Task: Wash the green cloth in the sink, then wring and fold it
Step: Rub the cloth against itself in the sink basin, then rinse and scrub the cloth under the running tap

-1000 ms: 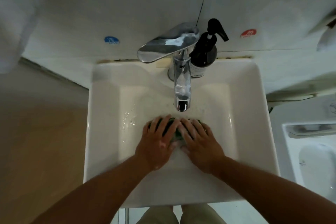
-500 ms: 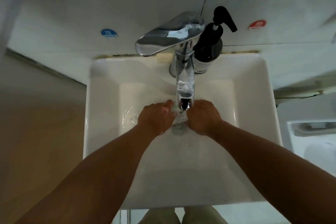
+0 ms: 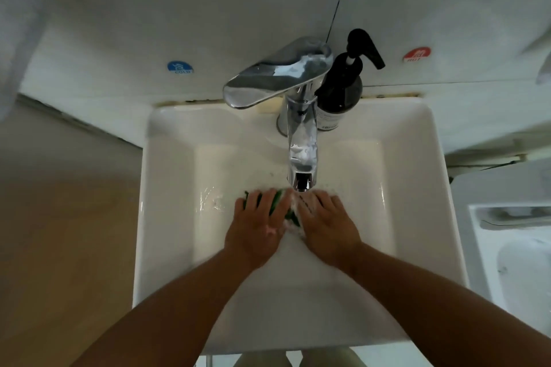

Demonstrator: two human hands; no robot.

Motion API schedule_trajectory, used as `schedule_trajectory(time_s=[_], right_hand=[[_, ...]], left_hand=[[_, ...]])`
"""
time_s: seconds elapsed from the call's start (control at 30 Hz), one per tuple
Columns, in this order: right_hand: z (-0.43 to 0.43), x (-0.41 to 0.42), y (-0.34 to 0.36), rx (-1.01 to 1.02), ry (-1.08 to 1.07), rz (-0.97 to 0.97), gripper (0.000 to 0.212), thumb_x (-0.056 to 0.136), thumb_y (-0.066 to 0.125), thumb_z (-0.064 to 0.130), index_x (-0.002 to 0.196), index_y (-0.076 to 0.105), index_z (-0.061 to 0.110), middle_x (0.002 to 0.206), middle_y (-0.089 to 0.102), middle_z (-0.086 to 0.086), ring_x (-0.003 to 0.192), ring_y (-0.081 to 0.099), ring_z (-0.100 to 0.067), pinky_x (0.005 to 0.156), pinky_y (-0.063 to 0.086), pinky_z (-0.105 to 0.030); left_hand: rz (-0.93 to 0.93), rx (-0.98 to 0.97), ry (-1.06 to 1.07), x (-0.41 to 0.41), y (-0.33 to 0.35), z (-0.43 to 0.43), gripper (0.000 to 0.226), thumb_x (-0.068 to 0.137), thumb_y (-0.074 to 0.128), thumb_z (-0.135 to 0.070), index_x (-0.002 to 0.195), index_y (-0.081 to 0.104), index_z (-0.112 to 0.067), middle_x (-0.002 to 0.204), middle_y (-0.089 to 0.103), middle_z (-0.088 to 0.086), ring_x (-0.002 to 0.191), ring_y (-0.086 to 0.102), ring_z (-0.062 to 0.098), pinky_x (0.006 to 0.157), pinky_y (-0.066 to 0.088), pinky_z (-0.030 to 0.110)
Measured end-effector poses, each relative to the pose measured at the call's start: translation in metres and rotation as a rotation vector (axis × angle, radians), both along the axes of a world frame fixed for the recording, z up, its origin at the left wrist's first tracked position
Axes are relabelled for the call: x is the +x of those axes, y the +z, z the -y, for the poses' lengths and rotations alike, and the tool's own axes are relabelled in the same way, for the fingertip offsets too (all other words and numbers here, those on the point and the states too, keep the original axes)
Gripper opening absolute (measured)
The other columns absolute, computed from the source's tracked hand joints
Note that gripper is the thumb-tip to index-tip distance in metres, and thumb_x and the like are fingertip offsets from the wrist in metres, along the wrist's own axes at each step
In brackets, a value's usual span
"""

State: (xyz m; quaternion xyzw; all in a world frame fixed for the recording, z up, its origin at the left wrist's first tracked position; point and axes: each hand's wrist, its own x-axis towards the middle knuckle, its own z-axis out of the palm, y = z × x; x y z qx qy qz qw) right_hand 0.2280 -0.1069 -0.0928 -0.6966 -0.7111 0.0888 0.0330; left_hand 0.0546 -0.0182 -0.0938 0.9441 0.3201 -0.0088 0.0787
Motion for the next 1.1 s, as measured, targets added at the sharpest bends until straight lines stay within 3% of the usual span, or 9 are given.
schedule_trajectory(time_s=[0.1,0.23,0.37,0.5,0.57,0.67,0.73,0.9,1.1], right_hand=[[-0.022,0.007,0.003,0.096,0.048,0.0,0.035,0.086,0.038,0.025,0.104,0.059,0.006,0.083,0.063,-0.014,0.074,0.056,-0.031,0.062,0.046,-0.037],[-0.043,0.013,0.027,-0.079,0.028,-0.004,0.035,0.087,0.038,0.026,0.092,0.065,0.004,0.078,0.067,-0.013,0.066,0.064,-0.032,0.052,0.048,-0.033],[-0.057,0.022,0.042,-0.328,0.008,0.072,0.039,0.096,0.052,0.046,0.104,0.06,0.009,0.093,0.07,-0.009,0.082,0.067,-0.029,0.068,0.041,-0.034],[-0.035,0.012,0.036,-0.203,-0.051,0.039,0.047,0.088,0.054,0.055,0.113,0.059,0.016,0.109,0.068,-0.007,0.098,0.059,-0.025,0.089,0.04,-0.039],[-0.014,0.012,0.041,-0.187,-0.088,-0.05,0.065,0.086,0.051,0.065,0.131,0.052,0.018,0.133,0.057,-0.009,0.122,0.05,-0.029,0.105,0.038,-0.044],[0.012,0.013,0.069,-0.228,-0.032,-0.14,0.089,0.084,0.047,0.072,0.155,0.025,0.023,0.159,0.032,-0.01,0.149,0.026,-0.029,0.121,0.023,-0.049],[0.019,0.012,0.093,-0.178,0.034,-0.195,0.088,0.085,0.049,0.071,0.154,0.03,0.02,0.158,0.038,-0.007,0.147,0.032,-0.024,0.12,0.028,-0.044],[0.017,0.005,0.157,-0.071,0.108,-0.251,0.073,0.094,0.037,0.07,0.145,0.045,0.019,0.144,0.055,0.001,0.132,0.047,-0.013,0.113,0.031,-0.026],[0.002,-0.025,0.219,0.02,0.183,-0.334,0.059,0.096,0.041,0.065,0.137,0.05,0.022,0.135,0.061,0.002,0.124,0.056,-0.014,0.106,0.045,-0.031]], left_hand=[[0.108,0.109,-0.115,0.009,-0.002,-0.02,0.051,0.085,0.047,-0.037,0.125,0.061,-0.01,0.097,0.058,0.014,0.078,0.059,0.032,0.063,0.049,0.038],[0.031,0.067,-0.094,0.024,0.017,-0.038,0.031,0.079,0.056,-0.024,0.103,0.068,-0.009,0.074,0.06,0.011,0.051,0.059,0.028,0.041,0.048,0.03],[-0.283,-0.156,0.053,0.036,0.033,-0.048,0.033,0.102,0.04,-0.04,0.114,0.059,-0.017,0.096,0.069,0.008,0.086,0.069,0.033,0.072,0.05,0.036],[0.105,-0.155,0.114,0.02,0.032,-0.033,0.044,0.099,0.04,-0.052,0.101,0.067,-0.018,0.089,0.068,0.006,0.08,0.066,0.029,0.066,0.05,0.034],[0.144,-0.191,0.057,0.001,0.031,-0.022,0.054,0.095,0.039,-0.063,0.13,0.058,-0.026,0.121,0.062,0.009,0.109,0.06,0.032,0.082,0.051,0.043],[0.042,-0.315,0.046,-0.022,0.044,-0.013,0.078,0.089,0.027,-0.08,0.156,0.013,-0.042,0.163,0.026,0.006,0.15,0.02,0.037,0.111,0.029,0.063],[0.055,-0.311,0.023,-0.026,0.055,-0.01,0.083,0.088,0.027,-0.083,0.155,-0.007,-0.047,0.168,0.01,0.0,0.154,0.001,0.03,0.117,0.015,0.067],[0.082,-0.266,0.018,-0.023,0.094,-0.018,0.081,0.089,0.02,-0.084,0.152,-0.017,-0.048,0.168,0.004,-0.001,0.155,-0.005,0.024,0.122,0.009,0.058],[0.103,-0.374,0.114,-0.04,0.111,-0.011,0.079,0.089,0.015,-0.082,0.157,0.002,-0.044,0.168,0.002,-0.007,0.154,-0.003,0.016,0.124,0.012,0.048]])
